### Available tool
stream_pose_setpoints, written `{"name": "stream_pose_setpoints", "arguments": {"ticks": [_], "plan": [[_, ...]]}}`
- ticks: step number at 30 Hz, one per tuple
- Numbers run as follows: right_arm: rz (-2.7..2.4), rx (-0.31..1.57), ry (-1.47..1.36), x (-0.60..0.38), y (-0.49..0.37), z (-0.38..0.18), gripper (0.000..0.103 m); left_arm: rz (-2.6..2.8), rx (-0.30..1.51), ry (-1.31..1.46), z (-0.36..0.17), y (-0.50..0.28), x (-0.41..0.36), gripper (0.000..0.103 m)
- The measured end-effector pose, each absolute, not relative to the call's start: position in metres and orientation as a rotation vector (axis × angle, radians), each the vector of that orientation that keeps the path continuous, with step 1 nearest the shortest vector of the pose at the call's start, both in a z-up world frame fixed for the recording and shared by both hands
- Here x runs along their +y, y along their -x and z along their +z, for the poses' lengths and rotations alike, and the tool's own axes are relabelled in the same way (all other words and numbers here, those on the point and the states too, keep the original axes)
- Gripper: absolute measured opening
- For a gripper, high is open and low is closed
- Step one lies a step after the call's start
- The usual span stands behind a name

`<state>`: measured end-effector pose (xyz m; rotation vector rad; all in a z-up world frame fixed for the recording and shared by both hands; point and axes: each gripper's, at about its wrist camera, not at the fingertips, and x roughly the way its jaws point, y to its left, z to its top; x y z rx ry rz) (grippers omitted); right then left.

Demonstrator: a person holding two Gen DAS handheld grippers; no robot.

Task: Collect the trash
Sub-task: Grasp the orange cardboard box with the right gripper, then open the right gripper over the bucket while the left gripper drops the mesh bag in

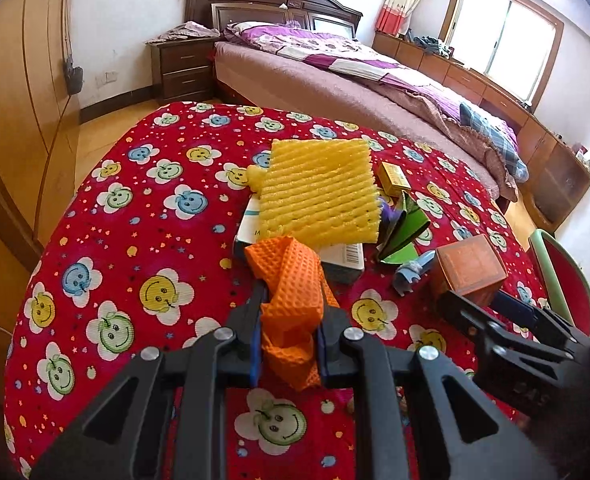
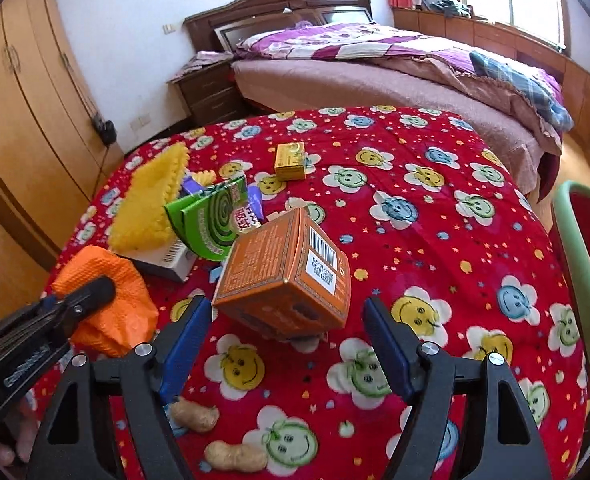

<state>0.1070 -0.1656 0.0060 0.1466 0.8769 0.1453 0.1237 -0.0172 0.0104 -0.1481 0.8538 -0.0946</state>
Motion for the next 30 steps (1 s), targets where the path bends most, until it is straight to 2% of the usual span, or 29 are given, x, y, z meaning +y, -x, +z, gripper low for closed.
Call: {"name": "stream_pose_setpoints", "arguments": {"ticks": [4, 7, 16, 30], "plan": [[0.144, 0.879, -0.147, -0.167, -0.111, 0.003, 0.079, -0.096, 0.856, 0.150, 0.009, -0.125, -0.017, 0.020], [0.151, 0.883, -0.168, -0.169, -0.113, 0.001, 0.065, -0.096, 0.857, 0.150, 0.008, -0.125, -0.018, 0.020], [0.159, 0.869, -0.183, -0.175, -0.100, 0.006, 0.064, -0.112, 0.844, 0.142, 0.015, -0.118, -0.023, 0.020], [0.109, 0.769, -0.297, -0.222, -0.040, 0.043, 0.065, -0.195, 0.770, 0.115, 0.050, -0.093, -0.047, 0.020]]}}
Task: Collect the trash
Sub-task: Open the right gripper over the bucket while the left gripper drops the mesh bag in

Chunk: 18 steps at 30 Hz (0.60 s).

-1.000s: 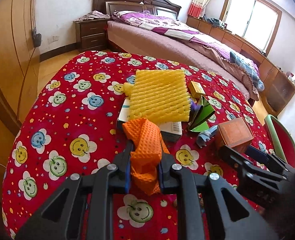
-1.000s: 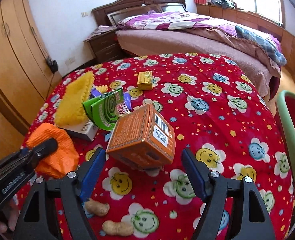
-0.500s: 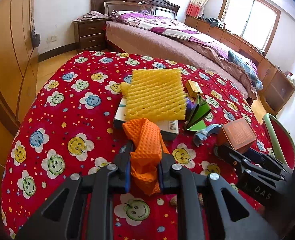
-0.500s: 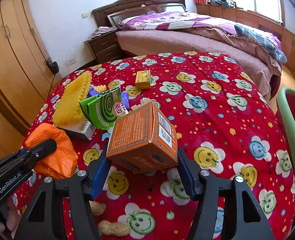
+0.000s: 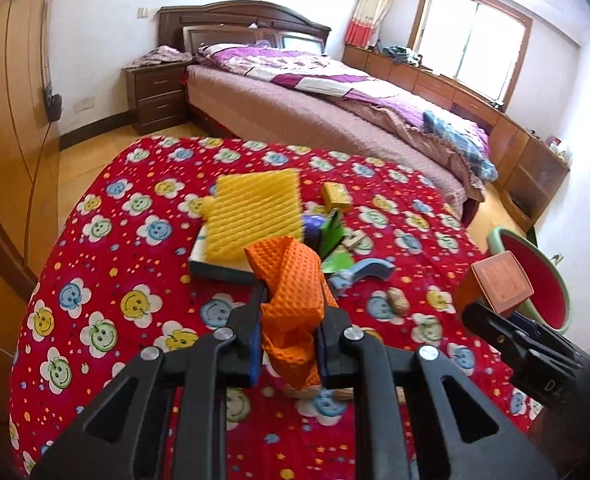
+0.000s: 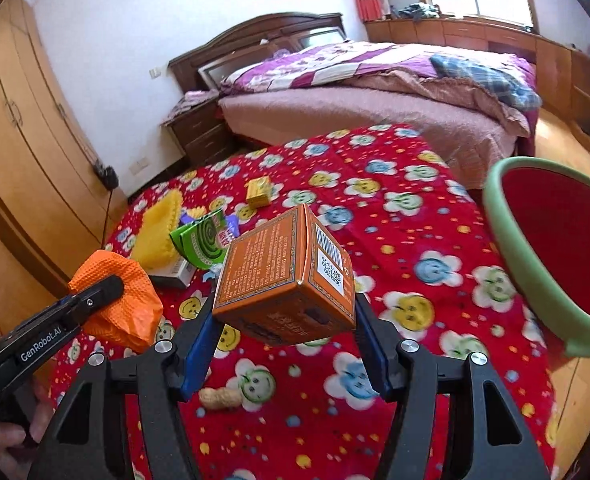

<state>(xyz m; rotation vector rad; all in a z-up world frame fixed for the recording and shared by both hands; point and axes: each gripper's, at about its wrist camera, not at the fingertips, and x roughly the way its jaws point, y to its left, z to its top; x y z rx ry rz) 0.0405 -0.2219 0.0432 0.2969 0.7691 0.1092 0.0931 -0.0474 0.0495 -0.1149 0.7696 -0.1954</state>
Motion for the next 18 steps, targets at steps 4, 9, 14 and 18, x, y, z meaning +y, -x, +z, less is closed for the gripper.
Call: {"name": "stream_pose_setpoints", "arguments": {"ticks": [4, 9, 14, 18], "plan": [[0.084, 0.739, -0.320, -0.237, -0.024, 0.052, 0.065, -0.246, 0.747, 0.103, 0.063, -0.086, -0.062, 0.020], [0.036, 0.702, -0.347, -0.259, -0.006, 0.062, 0.065, -0.318, 0.727, 0.083, 0.076, -0.082, -0.084, 0.020], [-0.031, 0.669, -0.378, -0.289, 0.010, 0.067, 0.065, -0.408, 0.722, 0.055, 0.084, -0.083, -0.119, 0.020], [-0.089, 0.647, -0.416, -0.318, 0.024, 0.068, 0.065, -0.477, 0.736, 0.037, 0.086, -0.086, -0.151, 0.020]]}}
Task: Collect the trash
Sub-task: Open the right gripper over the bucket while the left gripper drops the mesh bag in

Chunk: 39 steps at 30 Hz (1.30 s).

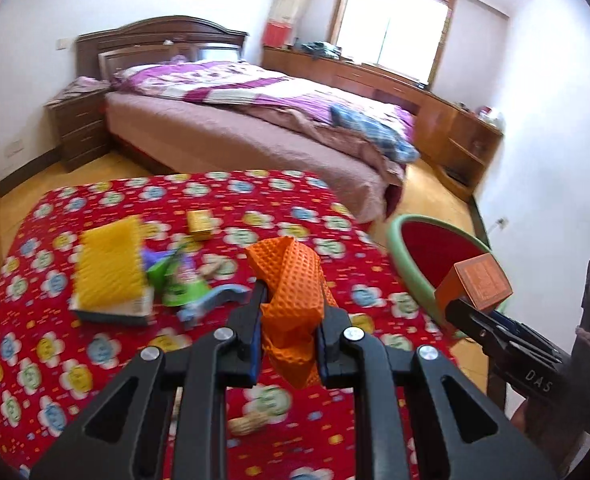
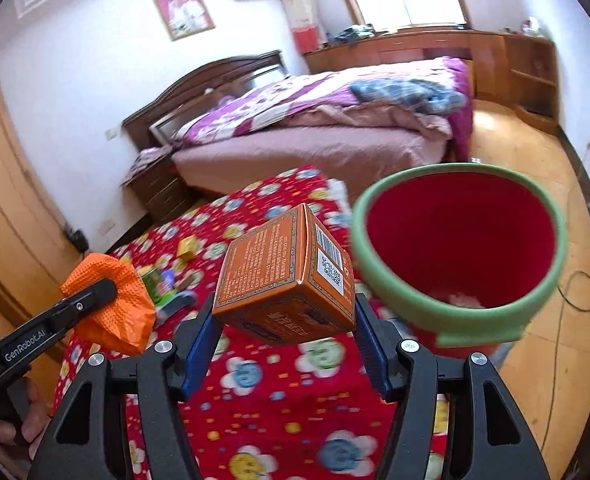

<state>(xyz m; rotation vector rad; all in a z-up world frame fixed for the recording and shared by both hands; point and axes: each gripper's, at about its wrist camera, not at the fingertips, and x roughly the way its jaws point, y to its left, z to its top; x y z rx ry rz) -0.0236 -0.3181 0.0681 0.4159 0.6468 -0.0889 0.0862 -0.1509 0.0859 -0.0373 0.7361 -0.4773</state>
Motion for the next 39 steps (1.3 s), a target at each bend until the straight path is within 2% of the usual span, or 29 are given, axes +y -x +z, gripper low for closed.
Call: {"name": "stream_pose_setpoints", "arguments": {"ticks": [17, 29, 31, 33, 36, 39], "plan": [[-0.287, 0.606, -0.546, -0.423, 0.050, 0.049, 0.065, -0.730, 0.742, -0.035, 0.078, -0.107, -0.289, 0.020], [-0.336, 0.612, -0.566, -0.456, 0.046, 0.034, 0.066, -0.794, 0.767, -0.109, 0.053, -0.121, -0.346, 0.020], [-0.334, 0.609, -0.567, -0.458, 0.044, 0.032, 0.067, -0.796, 0.761, -0.129, 0.051, -0.121, -0.350, 0.025], [-0.334, 0.610, -0.567, -0.459, 0.042, 0.031, 0.067, -0.798, 0.752, -0.146, 0.051, -0.121, -0.352, 0.036], [-0.331, 0.610, -0.575, -0.459, 0.038, 0.029, 0.067, -0.805, 0.732, -0.137, 0.052, -0.122, -0.351, 0.047], [-0.324, 0.605, -0.584, -0.459, 0.037, 0.029, 0.067, -0.797, 0.723, -0.126, 0.054, -0.125, -0.348, 0.050]]}}
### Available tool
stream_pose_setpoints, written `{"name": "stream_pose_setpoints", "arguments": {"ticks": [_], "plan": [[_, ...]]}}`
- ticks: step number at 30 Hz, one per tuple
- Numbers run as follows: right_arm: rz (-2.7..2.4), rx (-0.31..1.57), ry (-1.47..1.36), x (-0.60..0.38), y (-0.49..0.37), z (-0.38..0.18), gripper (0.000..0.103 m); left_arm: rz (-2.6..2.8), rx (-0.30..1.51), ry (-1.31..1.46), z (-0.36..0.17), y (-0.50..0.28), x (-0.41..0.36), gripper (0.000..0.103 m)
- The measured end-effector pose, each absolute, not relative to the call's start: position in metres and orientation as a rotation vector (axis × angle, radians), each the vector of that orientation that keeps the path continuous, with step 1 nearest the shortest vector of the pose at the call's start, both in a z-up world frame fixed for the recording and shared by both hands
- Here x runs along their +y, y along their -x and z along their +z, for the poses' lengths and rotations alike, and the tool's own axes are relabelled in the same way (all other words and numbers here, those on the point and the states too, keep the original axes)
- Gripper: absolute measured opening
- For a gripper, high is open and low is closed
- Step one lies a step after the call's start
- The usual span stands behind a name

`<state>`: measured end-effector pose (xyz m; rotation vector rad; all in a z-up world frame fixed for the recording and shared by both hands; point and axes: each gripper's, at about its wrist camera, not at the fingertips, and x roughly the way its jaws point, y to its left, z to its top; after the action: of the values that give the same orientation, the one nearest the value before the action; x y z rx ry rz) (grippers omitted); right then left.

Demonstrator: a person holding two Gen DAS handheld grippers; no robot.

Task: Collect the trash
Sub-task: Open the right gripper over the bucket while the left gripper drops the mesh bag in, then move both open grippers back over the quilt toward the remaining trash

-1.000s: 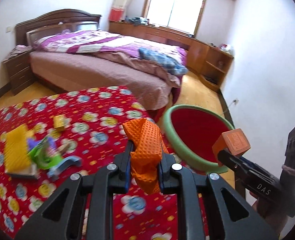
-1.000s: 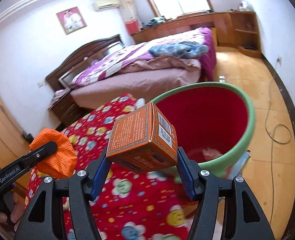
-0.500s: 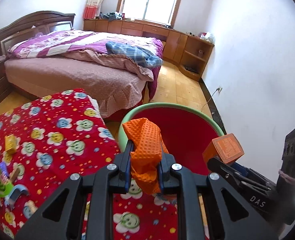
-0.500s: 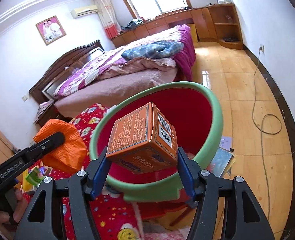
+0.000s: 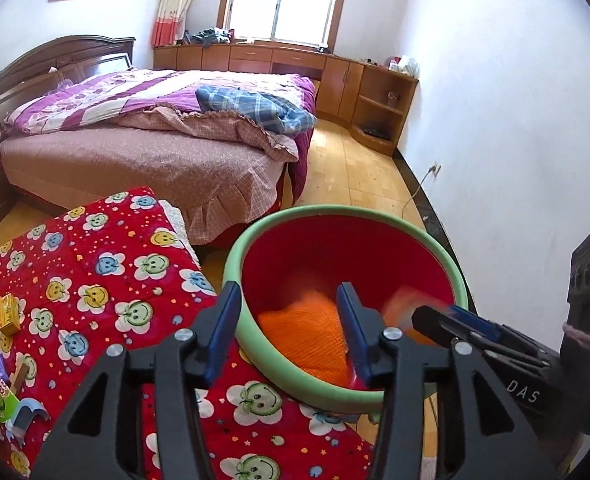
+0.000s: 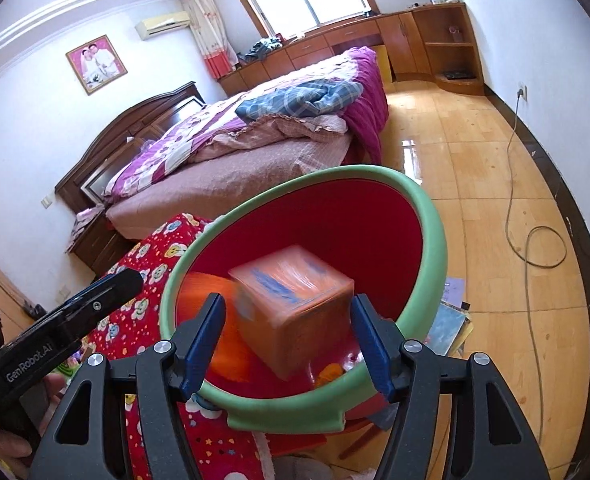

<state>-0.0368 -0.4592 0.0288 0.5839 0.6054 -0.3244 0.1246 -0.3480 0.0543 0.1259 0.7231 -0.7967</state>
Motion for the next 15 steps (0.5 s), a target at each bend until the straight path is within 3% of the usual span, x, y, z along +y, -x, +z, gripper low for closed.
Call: {"name": "stream_pose_setpoints", "arguments": {"ticks": [15], "plan": [[-0.301, 0.577, -0.557, -0.443, 0.044, 0.045, 0.067, -0.687, 0.760, -0.069, 0.058, -0.126, -0.306, 0.053]]}}
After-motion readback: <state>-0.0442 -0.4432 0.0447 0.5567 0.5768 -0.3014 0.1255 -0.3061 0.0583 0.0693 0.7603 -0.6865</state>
